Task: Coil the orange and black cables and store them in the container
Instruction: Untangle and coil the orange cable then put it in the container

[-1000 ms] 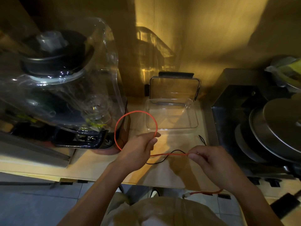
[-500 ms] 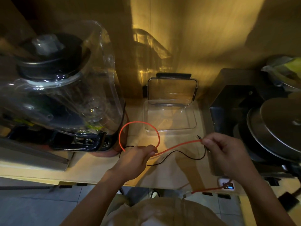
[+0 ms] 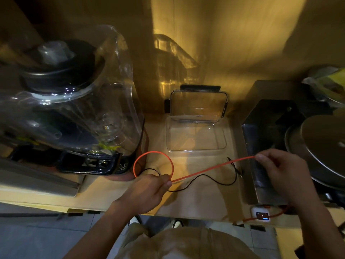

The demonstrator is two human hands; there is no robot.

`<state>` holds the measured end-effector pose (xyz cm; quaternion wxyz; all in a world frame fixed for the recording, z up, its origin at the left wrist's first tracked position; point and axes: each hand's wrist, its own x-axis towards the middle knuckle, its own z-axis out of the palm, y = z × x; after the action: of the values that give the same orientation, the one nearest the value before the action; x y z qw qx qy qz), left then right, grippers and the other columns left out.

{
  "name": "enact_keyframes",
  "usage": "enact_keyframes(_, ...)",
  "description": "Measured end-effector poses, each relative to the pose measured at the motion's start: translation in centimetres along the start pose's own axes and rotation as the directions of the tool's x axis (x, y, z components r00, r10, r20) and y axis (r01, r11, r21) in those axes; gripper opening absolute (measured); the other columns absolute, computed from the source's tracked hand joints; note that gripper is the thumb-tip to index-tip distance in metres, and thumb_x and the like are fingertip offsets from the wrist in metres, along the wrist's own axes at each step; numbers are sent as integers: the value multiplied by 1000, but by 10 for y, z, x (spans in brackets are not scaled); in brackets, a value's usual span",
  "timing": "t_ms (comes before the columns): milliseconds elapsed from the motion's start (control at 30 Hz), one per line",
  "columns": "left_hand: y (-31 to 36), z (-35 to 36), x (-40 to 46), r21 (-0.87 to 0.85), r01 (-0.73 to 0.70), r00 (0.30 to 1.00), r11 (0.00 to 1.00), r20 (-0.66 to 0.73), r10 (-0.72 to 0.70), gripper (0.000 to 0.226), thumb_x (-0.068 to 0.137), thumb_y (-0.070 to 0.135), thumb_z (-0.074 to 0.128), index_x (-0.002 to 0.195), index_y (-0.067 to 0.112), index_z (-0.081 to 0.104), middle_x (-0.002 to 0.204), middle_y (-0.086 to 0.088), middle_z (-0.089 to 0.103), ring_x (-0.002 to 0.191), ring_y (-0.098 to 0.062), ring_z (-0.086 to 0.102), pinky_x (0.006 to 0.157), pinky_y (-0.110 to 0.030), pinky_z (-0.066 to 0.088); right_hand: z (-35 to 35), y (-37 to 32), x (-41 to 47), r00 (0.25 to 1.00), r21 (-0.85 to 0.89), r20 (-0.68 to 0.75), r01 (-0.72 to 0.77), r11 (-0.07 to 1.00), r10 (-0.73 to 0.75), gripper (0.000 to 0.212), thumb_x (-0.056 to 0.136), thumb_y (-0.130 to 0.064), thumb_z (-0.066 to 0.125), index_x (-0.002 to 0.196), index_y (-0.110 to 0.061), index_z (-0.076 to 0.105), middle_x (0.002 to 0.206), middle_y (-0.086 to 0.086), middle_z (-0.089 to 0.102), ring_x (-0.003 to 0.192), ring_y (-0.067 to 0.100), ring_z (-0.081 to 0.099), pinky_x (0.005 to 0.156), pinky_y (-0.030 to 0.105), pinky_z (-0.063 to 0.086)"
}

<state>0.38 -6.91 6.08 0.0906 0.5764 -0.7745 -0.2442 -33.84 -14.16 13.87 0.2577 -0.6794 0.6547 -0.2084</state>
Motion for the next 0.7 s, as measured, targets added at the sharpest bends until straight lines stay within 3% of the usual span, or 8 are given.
enact_keyframes(167, -8, -5, -3, -58, 24, 999, 998, -23, -26, 34, 99, 49, 32, 70, 35, 40, 61, 4, 51, 65, -20, 56, 59, -37, 39, -1, 8, 3, 998, -13, -24, -60, 998, 59, 10, 91, -25, 58, 87, -26, 68, 79, -6, 65, 75, 10, 60, 61, 26, 42)
enact_keyframes(333, -12, -12, -4, -93, 24, 994, 995, -108, -35, 45, 93, 53, 29, 56, 30, 40, 47, 5, 40, 51, -12, 45, 52, -33, 31, 3, 7, 4, 997, -12, -31, -71, 997, 70, 9, 91, -24, 60, 87, -26, 68, 79, -7, 65, 74, 7, 59, 60, 22, 39)
enact_keyframes(467, -18, -15, -5, -284, -7, 977, 959, -208, -55, 45, 92, 41, 40, 53, 18, 39, 45, 7, 36, 44, -6, 37, 48, -35, 32, 5, 4, 4, 998, -6, -12, -67, 998, 67, 9, 89, -21, 63, 87, -30, 64, 78, -10, 63, 75, 3, 57, 61, 19, 38)
enact_keyframes(567, -17, -16, -7, -412, -36, 955, 910, -283, -90, 42, 89, 32, 44, 50, 23, 34, 45, 11, 30, 44, -1, 29, 45, -28, 24, 5, 4, 3, 998, -10, -43, -45, 999, 44, 12, 84, -17, 69, 86, -28, 65, 76, -11, 65, 75, 3, 59, 62, 19, 40)
enact_keyframes(700, -18, -18, -8, -543, -8, 940, 840, -291, -179, 40, 84, 32, 44, 47, 24, 34, 47, 11, 28, 46, -7, 28, 47, -32, 23, 2, 4, 2, 1000, -30, 6, -1, 1000, 1, 21, 80, -14, 74, 87, -30, 63, 80, -15, 63, 78, 2, 59, 66, 21, 42)
